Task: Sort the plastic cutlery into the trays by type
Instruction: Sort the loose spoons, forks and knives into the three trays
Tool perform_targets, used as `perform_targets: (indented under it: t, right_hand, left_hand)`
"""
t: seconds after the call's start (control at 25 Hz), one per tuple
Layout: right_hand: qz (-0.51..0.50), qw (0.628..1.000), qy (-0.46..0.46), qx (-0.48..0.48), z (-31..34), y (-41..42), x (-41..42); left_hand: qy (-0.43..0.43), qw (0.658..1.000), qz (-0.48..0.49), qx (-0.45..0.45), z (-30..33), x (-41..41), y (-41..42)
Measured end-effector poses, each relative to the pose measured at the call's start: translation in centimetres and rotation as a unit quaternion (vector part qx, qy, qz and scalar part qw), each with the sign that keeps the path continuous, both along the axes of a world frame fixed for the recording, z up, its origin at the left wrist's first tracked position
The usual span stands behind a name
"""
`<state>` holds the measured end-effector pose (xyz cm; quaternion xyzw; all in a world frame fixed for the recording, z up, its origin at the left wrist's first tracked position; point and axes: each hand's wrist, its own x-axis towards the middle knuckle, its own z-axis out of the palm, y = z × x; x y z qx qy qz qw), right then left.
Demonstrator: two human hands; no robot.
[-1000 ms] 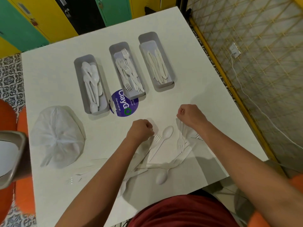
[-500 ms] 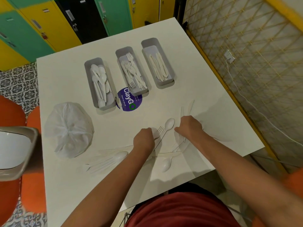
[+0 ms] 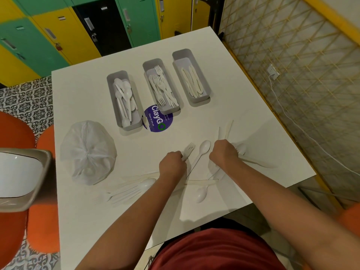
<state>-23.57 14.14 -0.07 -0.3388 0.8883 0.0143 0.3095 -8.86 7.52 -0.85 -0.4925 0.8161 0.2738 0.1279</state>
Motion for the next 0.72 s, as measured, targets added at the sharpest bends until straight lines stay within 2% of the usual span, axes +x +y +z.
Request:
perform_targets:
  t: [0.16,0.28,0.32,0.4,0.52,0.64,0.72]
  right_hand:
    - [-0.036,0.999,-0.002,-0.012,0.3,-0.4,-0.5]
    - [-0.089,0.995,-0.021,-0.038,0.8,-0.7,-1.2]
    - [-0.107,0.992,-0.028,-0.06,1.0,-0.9,-1.4]
    - [-0.125,0.986,-0.037,-0.107,1.5,-1.6,-1.8]
    - [-0.111,0.979,-0.086,-0.149,2.3,-3.1,-2.2]
    - [-0.073,0.969,-0.11,-0.209,2.8,-5.1,-1.9]
    - [-0.101,0.956,-0.139,-0.239,2.8,-6.6,-1.9]
  left_hand:
    - [0.064,0.996,0.061,0.023,0.6,0.2,-1.2]
    - [0.159,0.975,0.14,0.074,0.8,-0.1,-2.5]
    - [0.209,0.954,0.181,0.119,1.1,-0.3,-2.9]
    - [0.301,0.879,0.279,0.243,2.3,-1.0,-3.6]
    - [0.358,0.785,0.369,0.346,3.8,-2.0,-5.0]
    - [0.378,0.741,0.409,0.375,4.4,-2.9,-6.7]
    - [0.387,0.739,0.421,0.356,4.7,-3.3,-7.8]
